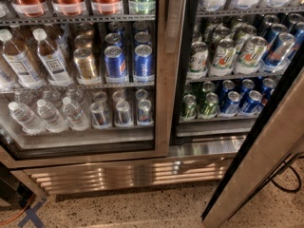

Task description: Open right fridge door

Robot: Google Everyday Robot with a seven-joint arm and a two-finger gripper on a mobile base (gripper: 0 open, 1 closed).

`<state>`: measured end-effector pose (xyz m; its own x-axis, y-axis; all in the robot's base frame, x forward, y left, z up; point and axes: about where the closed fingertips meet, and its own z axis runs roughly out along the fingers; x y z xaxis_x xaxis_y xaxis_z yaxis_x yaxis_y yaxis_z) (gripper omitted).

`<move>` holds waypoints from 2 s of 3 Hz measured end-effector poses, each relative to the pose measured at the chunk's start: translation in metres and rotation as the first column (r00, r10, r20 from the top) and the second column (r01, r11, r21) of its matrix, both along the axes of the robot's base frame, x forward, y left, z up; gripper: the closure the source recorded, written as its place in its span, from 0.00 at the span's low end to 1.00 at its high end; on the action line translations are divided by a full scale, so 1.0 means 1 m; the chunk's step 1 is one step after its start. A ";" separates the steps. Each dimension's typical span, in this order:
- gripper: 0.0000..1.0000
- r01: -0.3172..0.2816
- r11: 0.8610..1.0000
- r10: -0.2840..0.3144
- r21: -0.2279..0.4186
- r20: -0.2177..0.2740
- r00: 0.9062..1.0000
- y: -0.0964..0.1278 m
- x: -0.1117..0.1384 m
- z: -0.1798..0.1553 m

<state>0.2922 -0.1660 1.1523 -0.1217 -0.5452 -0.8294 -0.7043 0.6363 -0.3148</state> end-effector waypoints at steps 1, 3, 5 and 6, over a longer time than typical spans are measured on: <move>0.24 0.000 1.000 0.000 0.000 0.000 1.000 0.000 0.000 0.000; 0.24 0.000 1.000 0.000 0.000 0.000 1.000 0.000 0.000 0.000; 0.47 0.000 1.000 0.000 0.000 0.000 1.000 0.000 0.000 0.000; 0.48 0.000 1.000 0.000 0.000 0.000 1.000 0.000 0.000 0.000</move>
Offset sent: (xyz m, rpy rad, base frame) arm -0.0314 0.0669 -0.0016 -0.0261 0.0396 0.1767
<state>0.2922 -0.1660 1.1523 -0.1217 -0.5452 -0.8294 -0.7043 0.6363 -0.3148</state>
